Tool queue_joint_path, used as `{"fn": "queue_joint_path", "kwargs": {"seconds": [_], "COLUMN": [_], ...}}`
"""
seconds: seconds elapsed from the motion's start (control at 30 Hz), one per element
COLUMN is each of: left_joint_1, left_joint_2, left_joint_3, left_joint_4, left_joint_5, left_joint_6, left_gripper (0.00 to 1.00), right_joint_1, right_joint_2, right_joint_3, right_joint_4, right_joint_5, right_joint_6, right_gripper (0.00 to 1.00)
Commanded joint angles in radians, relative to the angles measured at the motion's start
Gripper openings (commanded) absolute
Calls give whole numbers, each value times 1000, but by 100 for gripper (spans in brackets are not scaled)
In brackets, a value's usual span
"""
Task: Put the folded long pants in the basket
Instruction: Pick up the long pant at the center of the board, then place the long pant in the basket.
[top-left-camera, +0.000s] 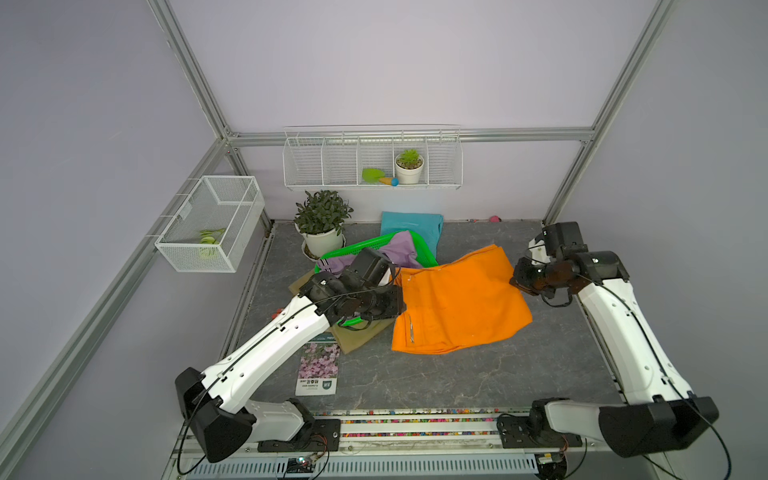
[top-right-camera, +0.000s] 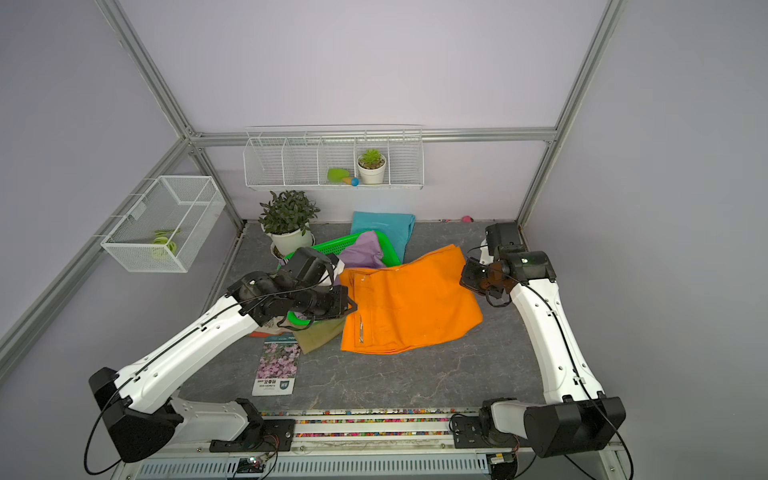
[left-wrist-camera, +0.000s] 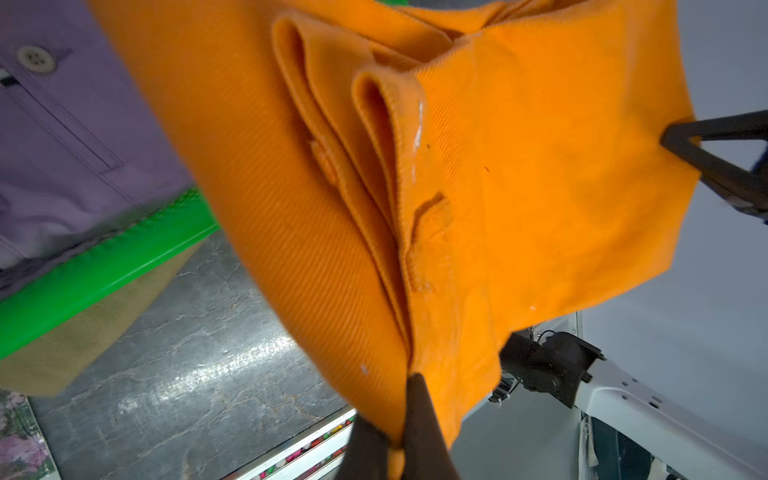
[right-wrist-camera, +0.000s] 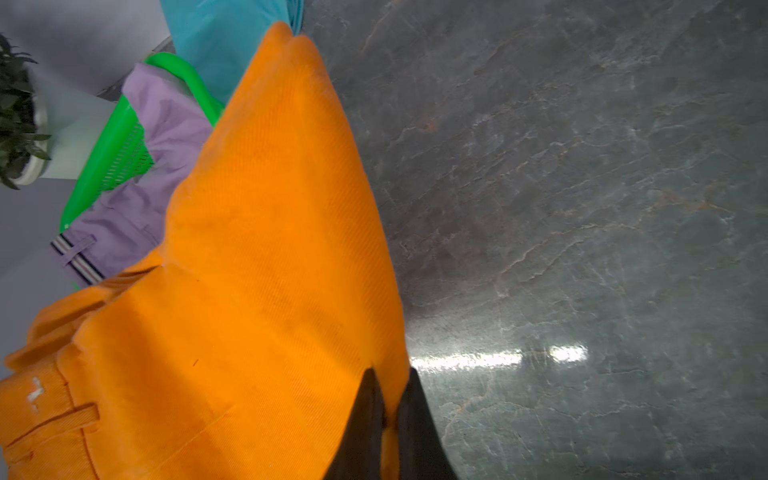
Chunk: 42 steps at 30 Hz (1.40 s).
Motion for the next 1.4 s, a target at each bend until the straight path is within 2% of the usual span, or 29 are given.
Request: {"fn": "queue_joint_path", "kwargs": {"seconds": [0.0, 0.1, 0.17, 0.27, 0.43, 0.53, 0.67, 0.87, 1.03, 1.37], "left_joint_1": [32, 90, 170, 311, 523, 592, 657, 710, 727, 786], "left_joint_2": [-50, -76, -79, -82, -45, -11, 34, 90, 139, 175], "left_joint_3": [72, 85, 74, 53, 46, 42, 37, 20, -5, -16], "left_joint_4": [-40, -64, -84, -94, -91, -77, -55, -38, -29, -33], "left_joint_5": [56, 57, 69, 87, 102, 90, 76, 75, 54, 147], "left_joint_6": [69, 90, 104, 131, 200, 228, 245, 241, 253, 279], "left_gripper": [0, 0, 0, 0, 0, 0, 0, 0, 0, 0], "right_joint_1": [30, 74, 111, 193, 277, 321, 371, 374, 376, 370], "right_joint_2": [1, 29, 82, 176, 383, 519, 723, 972, 989, 886], "right_joint_3": [72, 90, 119, 173, 305, 412, 633, 892, 865, 904], "right_joint_4": [54, 115, 144, 201, 310, 393, 355, 210, 206, 99], "right_joint_5": [-46, -69, -92, -55, -34, -53, -27, -40, -29, -20], "right_joint_6": [28, 62, 81, 92, 112, 73, 3, 46, 61, 69], "right_gripper": [0, 0, 0, 0, 0, 0, 0, 0, 0, 0]}}
